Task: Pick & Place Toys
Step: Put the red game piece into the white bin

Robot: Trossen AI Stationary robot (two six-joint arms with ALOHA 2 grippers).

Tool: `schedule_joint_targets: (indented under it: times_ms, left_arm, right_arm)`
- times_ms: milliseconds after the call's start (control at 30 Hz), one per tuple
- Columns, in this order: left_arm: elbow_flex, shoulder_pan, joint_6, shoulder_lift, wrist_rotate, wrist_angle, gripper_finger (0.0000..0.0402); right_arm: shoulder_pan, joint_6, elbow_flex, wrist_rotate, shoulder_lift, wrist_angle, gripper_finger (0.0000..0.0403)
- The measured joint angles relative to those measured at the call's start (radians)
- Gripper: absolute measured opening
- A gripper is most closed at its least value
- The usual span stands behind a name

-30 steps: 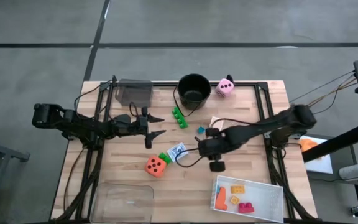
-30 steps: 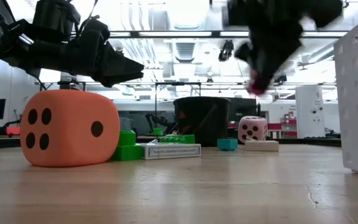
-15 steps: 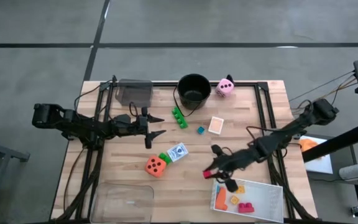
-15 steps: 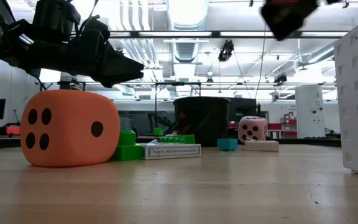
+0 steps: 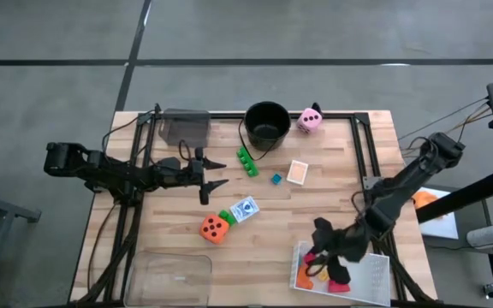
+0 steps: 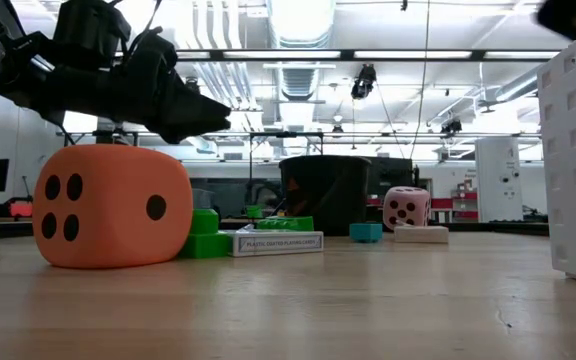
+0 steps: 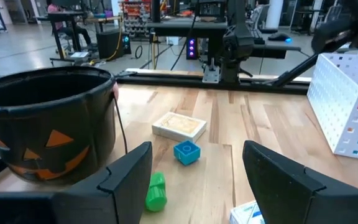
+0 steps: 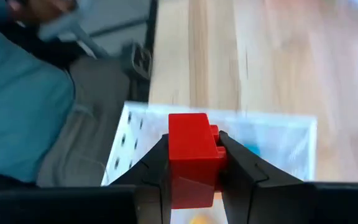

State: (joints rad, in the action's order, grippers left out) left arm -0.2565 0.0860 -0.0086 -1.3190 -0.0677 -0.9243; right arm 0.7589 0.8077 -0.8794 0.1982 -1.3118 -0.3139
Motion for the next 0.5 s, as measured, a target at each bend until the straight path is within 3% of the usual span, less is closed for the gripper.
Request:
schedule_joint_targets:
  times_ms: [300, 500]
  left_arm:
    - [0.000, 0.000, 0.000, 0.000, 0.000, 0.012, 0.0253]
    - [0.000, 0.000, 0.000, 0.000, 0.000, 0.011, 0.0253]
  right_arm:
    - [0.057, 0.245, -0.164, -0.044, -0.167, -0.374, 0.0093]
    - [0.063, 0.304, -0.235, -0.064, -0.243, -0.459, 0.0190]
